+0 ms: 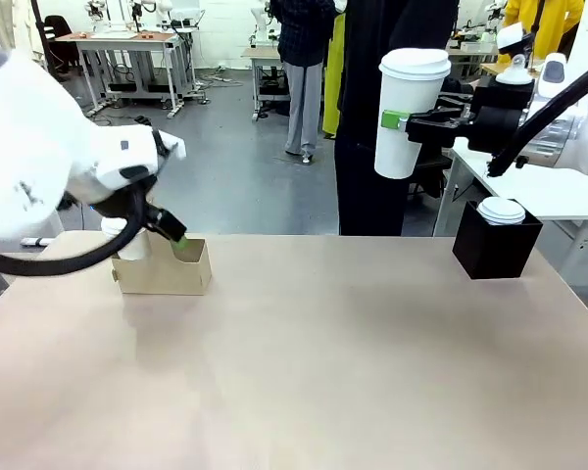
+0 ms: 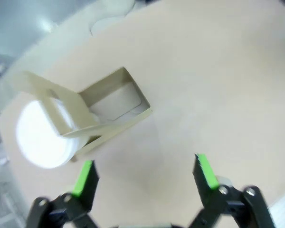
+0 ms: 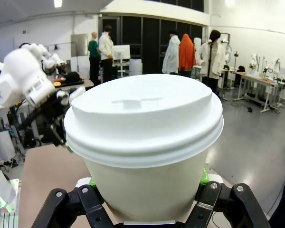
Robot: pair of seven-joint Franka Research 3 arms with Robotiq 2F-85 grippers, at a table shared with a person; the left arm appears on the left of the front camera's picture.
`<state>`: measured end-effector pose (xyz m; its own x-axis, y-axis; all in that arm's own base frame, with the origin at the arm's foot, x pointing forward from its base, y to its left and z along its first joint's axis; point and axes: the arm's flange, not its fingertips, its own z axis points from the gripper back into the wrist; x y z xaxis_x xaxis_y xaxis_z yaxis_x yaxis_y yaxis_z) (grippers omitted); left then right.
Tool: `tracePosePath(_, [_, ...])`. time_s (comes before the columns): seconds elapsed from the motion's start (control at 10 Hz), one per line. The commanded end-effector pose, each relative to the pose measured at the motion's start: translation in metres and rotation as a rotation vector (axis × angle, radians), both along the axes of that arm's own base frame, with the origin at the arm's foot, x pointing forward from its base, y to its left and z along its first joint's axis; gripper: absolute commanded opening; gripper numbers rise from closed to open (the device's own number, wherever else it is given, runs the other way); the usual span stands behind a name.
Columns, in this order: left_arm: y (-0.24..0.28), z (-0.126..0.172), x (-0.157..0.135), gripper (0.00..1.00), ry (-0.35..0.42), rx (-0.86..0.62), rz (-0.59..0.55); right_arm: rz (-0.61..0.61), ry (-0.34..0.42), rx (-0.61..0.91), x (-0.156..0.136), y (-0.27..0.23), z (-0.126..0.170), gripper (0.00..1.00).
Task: Pour a drink into a cup and package it in a carrier.
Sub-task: Position the Cup Carrier in the center of the table.
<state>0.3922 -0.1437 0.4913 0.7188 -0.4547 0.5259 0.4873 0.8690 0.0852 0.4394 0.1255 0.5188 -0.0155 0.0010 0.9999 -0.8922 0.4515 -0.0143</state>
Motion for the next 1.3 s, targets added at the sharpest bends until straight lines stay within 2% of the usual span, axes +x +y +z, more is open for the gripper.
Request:
tracePosePath(0.0, [-0.006, 0.042, 0.002, 1.0, 0.052, -0.008, 0.084, -0.009, -0.013, -0.009, 0.001, 0.002, 0.001, 0.8])
tracePosePath(0.2, [-0.004, 0.074, 0.019, 1.0, 0.069, -0.014, 0.16, -0.009, -0.013, -0.009, 0.001, 0.002, 0.001, 0.8])
tracePosePath(0.5, [0.008, 0.086, 0.059, 1.0, 0.089, -0.006, 0.3, -0.009, -0.013, -0.009, 0.001, 0.002, 0.001, 0.8])
tracePosePath(0.9, [0.03, 0.063, 0.106, 1.0, 0.163, 0.009, 0.416, -0.009, -0.013, -0.009, 0.001, 0.002, 0.001, 0.8])
tracePosePath(1.2, [0.029, 0.04, 0.12, 1.0, 0.205, 0.01, 0.448, -0.009, -0.013, -0.009, 0.001, 0.002, 0.001, 0.8])
